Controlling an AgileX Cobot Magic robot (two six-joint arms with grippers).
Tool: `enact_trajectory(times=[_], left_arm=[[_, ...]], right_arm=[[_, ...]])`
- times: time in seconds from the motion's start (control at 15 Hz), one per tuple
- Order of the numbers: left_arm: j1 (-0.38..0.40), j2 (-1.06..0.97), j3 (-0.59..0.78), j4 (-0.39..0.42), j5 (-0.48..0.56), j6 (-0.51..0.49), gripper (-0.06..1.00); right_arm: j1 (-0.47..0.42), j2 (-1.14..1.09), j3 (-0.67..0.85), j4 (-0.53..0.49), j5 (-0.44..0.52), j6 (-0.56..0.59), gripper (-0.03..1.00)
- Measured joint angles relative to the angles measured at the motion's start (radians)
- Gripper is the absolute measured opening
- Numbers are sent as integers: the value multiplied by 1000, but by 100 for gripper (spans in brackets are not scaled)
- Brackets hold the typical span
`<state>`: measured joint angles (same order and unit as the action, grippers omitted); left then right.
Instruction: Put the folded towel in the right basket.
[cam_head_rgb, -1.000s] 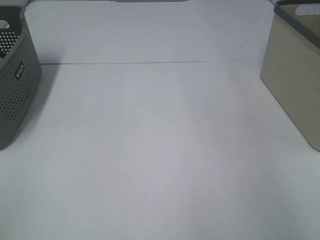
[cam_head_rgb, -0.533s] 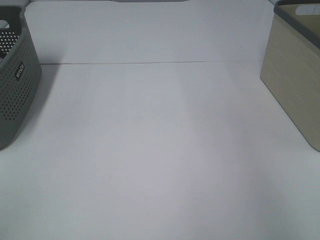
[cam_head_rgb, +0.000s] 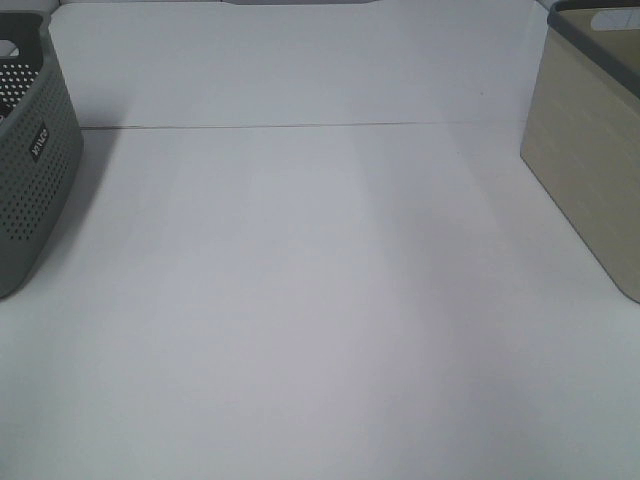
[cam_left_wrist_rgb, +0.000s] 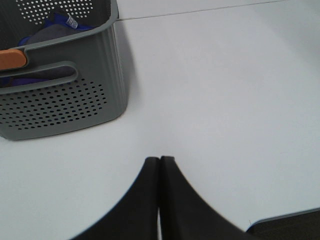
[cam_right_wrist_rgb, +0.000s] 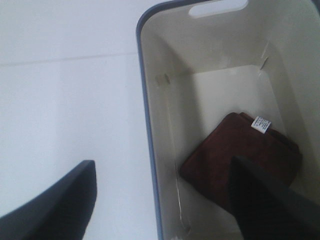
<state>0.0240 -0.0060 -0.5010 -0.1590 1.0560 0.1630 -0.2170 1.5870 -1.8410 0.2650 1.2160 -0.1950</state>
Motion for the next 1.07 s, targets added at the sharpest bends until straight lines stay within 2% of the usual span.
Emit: enact_trajectory(times=[0.13, 0.27, 0.4, 0.8, 1.07], left_arm=[[0, 0, 0, 0, 0, 0, 0], [0, 0, 0, 0, 0, 0, 0], [0, 0, 0, 0, 0, 0, 0], [0, 0, 0, 0, 0, 0, 0], [0, 0, 0, 0, 0, 0, 0]], right_arm=[[118, -51, 81, -94, 0, 18, 72], [229, -103, 163, -217, 0, 125, 72], [304, -183, 281, -291, -1, 175, 72], [325, -515, 710, -331, 0, 181, 72], [325, -745, 883, -331, 2, 181, 72]])
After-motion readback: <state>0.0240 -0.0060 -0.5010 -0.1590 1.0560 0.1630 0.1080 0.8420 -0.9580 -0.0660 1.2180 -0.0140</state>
